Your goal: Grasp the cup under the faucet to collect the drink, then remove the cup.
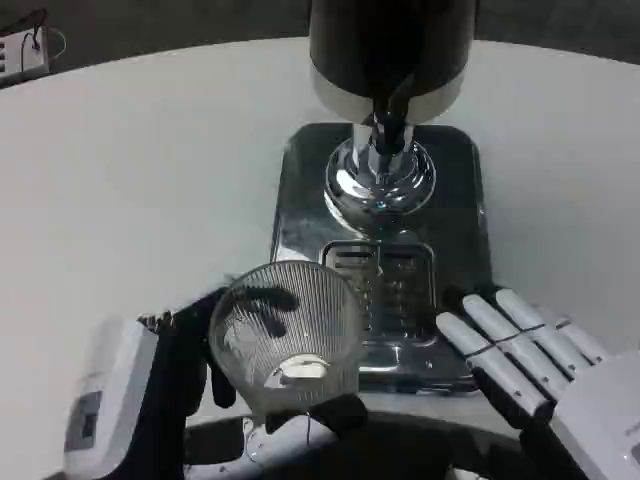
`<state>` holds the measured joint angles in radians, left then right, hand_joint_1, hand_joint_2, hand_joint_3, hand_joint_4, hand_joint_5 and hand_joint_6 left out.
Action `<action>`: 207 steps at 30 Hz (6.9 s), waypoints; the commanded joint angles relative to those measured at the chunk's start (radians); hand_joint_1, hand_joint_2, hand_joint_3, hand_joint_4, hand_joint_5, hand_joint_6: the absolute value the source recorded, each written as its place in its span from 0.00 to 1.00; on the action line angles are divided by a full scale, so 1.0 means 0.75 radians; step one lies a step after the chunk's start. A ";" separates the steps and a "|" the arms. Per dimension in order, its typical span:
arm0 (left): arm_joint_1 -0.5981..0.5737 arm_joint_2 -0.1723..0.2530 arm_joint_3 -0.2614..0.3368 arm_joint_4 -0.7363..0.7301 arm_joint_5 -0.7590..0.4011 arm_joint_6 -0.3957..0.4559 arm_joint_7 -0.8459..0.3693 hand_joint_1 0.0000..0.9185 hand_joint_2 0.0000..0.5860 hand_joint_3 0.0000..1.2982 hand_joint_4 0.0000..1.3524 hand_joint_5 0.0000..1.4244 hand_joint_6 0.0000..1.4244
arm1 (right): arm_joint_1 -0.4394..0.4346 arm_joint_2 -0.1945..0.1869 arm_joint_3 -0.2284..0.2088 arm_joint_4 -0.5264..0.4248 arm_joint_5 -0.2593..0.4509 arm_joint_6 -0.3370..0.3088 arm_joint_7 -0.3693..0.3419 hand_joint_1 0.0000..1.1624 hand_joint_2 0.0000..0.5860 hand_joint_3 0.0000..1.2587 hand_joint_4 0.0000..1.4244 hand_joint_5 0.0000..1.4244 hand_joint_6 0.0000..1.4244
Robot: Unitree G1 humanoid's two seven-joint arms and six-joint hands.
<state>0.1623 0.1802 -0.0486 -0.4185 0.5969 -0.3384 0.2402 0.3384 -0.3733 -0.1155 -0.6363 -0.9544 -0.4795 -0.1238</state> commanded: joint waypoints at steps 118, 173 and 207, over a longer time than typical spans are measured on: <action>-0.769 0.028 -0.200 0.880 0.042 0.074 0.407 0.00 0.01 0.05 0.00 0.20 0.20 | 0.097 -0.019 -0.083 -0.016 0.114 0.053 0.016 0.20 0.98 0.12 0.07 0.06 0.15; -0.850 0.047 -0.193 0.042 -0.298 0.394 -0.558 0.00 0.29 0.00 0.00 0.03 0.00 | 0.088 0.023 -0.014 -0.027 0.117 0.098 0.035 0.19 0.95 0.13 0.07 0.07 0.15; -0.944 0.228 -0.285 -0.163 0.173 0.482 -0.819 0.00 0.26 0.02 0.00 0.05 0.01 | -0.016 0.091 0.027 0.009 0.448 0.314 0.226 0.28 0.67 0.09 0.07 0.09 0.21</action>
<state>-0.5659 0.3440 -0.2515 -0.5267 0.7212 0.0404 -0.3582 0.3414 -0.3166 -0.1038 -0.6366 -0.6465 -0.2688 0.0245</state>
